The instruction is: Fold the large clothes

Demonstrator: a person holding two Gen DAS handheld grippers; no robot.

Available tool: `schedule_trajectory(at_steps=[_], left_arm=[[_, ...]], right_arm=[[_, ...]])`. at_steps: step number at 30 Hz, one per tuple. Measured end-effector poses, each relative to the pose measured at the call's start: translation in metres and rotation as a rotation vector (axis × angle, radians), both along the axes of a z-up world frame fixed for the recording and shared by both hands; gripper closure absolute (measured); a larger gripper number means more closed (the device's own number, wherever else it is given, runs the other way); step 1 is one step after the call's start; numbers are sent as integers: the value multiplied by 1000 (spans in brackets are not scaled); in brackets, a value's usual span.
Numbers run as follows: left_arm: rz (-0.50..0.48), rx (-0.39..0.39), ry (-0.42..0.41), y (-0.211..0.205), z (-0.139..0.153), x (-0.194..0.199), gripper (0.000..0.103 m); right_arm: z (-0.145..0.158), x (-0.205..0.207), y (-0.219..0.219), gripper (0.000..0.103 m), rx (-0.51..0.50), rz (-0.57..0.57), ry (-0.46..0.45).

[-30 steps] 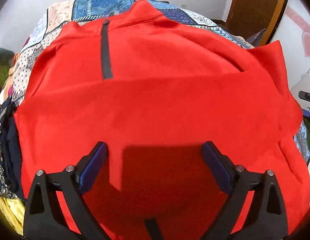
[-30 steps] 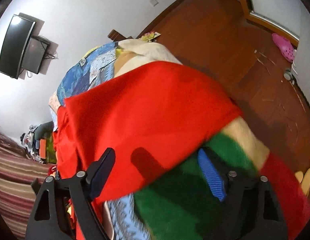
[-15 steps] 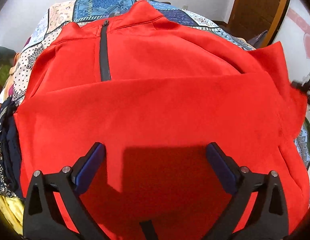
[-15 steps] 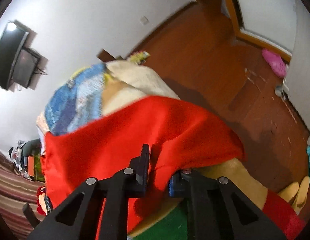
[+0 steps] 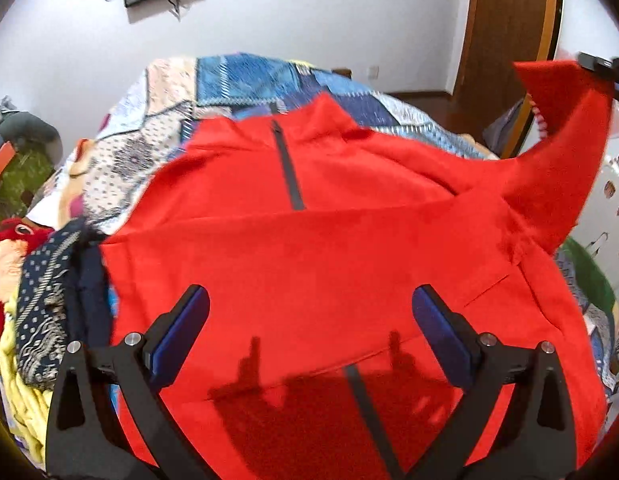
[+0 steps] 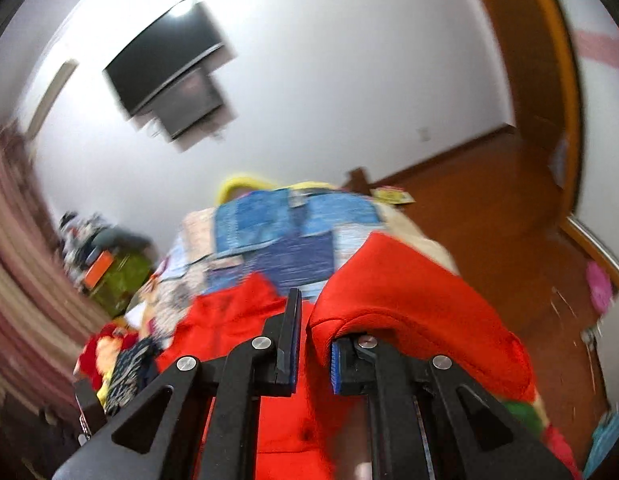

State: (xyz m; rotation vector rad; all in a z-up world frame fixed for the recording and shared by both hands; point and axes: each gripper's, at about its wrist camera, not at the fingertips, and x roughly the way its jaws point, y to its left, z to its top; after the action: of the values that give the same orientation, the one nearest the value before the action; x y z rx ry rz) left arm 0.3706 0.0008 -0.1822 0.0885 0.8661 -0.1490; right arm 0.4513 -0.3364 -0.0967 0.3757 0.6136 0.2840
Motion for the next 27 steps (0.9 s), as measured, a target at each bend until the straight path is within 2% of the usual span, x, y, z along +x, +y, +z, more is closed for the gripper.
schedule_trajectory(at_steps=[3, 6, 10, 13, 17, 20, 22, 27], left_arm=[[10, -3, -27, 18, 11, -15, 0], [30, 15, -54, 37, 15, -30, 0], [57, 35, -56, 59, 12, -46, 0], [79, 39, -36, 75, 4, -54, 0], [105, 36, -15, 93, -5, -66, 0], [125, 28, 9, 102, -13, -70, 0], [138, 16, 27, 104, -17, -71, 0], [153, -14, 52, 102, -23, -76, 0]], right_arm=[[-2, 5, 53, 94, -23, 87, 24], [-25, 16, 110, 94, -50, 170, 93], [-85, 29, 176, 94, -104, 256, 241], [-136, 35, 206, 94, -135, 282, 369], [-181, 28, 213, 94, -133, 250, 476], [-204, 25, 213, 93, -124, 241, 583], [-205, 20, 208, 93, -113, 234, 581], [-204, 7, 198, 93, -84, 224, 648]])
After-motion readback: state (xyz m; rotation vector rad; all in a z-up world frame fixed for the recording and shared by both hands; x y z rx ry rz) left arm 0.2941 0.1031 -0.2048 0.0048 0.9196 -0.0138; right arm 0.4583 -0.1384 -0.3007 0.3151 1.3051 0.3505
